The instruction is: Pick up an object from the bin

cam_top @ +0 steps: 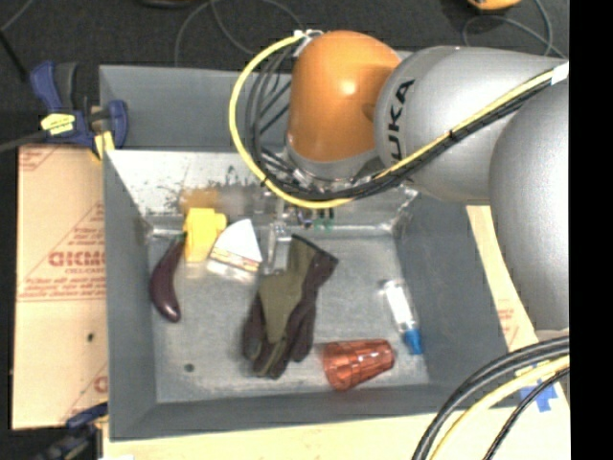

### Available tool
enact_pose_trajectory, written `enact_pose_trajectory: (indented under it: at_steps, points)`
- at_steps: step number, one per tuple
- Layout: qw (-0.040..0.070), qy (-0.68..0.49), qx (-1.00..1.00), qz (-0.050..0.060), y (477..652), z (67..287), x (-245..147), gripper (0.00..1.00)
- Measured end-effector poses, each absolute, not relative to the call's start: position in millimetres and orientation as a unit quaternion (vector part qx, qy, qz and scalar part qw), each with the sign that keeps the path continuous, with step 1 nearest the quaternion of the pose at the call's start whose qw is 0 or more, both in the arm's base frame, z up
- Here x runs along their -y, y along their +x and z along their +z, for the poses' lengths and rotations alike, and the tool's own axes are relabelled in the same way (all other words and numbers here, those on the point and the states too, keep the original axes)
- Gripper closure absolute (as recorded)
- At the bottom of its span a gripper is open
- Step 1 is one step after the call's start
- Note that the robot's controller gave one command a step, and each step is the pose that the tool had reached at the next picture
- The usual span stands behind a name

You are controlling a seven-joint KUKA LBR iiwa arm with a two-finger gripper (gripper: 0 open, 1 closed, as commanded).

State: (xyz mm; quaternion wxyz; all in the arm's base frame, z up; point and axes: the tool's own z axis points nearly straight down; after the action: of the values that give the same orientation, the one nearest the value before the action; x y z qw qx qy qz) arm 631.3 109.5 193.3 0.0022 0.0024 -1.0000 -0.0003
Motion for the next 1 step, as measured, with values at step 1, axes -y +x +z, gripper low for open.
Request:
enact_pose_trajectory:
  at_steps: [1]
  points:
    - [-0.001, 0.002, 1.000, -0.001, 632.2, 198.0, -108.9, 0.00]
